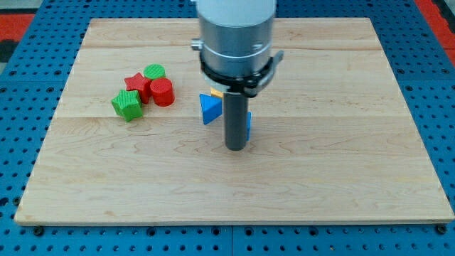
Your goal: Move your arm right side of blue cube
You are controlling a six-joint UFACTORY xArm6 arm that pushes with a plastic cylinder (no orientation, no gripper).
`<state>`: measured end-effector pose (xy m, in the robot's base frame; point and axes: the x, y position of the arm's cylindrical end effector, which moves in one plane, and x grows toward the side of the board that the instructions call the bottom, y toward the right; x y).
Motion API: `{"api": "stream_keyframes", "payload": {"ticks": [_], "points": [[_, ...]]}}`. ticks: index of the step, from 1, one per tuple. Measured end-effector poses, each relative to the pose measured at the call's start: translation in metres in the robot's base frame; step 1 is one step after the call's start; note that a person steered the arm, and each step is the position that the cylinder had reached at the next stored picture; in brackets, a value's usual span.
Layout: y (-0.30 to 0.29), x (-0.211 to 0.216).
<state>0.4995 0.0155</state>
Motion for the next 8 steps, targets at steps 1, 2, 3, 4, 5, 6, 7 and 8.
{"api": "stream_keyframes", "payload": {"ticks": [1, 2, 3, 4, 5, 6, 7, 8], "points": [[0.001, 0.0], [-0.017, -0.028], [-0.03, -0.041], [-0.03, -0.041], [-0.012, -0.037], [0.035, 0.015], [0.091, 0.067], [0.147, 0.1]]}}
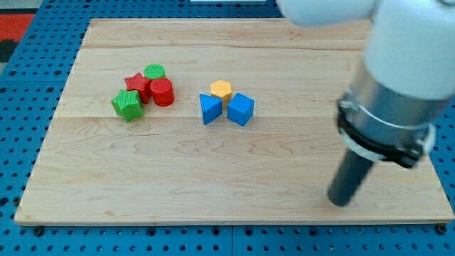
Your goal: Move your arm right side of blue cube
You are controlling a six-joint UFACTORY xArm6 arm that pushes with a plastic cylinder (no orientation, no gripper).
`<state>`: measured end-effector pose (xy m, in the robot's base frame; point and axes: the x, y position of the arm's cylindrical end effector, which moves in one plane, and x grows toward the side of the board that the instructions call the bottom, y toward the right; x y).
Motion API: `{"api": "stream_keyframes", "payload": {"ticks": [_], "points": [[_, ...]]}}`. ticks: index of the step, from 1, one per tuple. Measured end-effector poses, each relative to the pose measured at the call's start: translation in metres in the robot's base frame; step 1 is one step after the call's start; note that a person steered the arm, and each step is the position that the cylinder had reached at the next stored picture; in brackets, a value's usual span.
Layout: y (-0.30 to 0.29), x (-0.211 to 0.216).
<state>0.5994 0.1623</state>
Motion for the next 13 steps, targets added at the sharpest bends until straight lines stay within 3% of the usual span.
{"api": "stream_keyframes", "payload": {"ticks": [2, 3, 4, 5, 7, 8, 9, 10, 12, 13], "points": [[0.051, 0.018], [0.069, -0.007], [0.046, -0.038], [-0.016, -0.089], [-0.07, -0.112], [-0.05, -0.083], [-0.017, 0.002], [0.022, 0.012], [0.016, -0.087], [0.015, -0.092]]}}
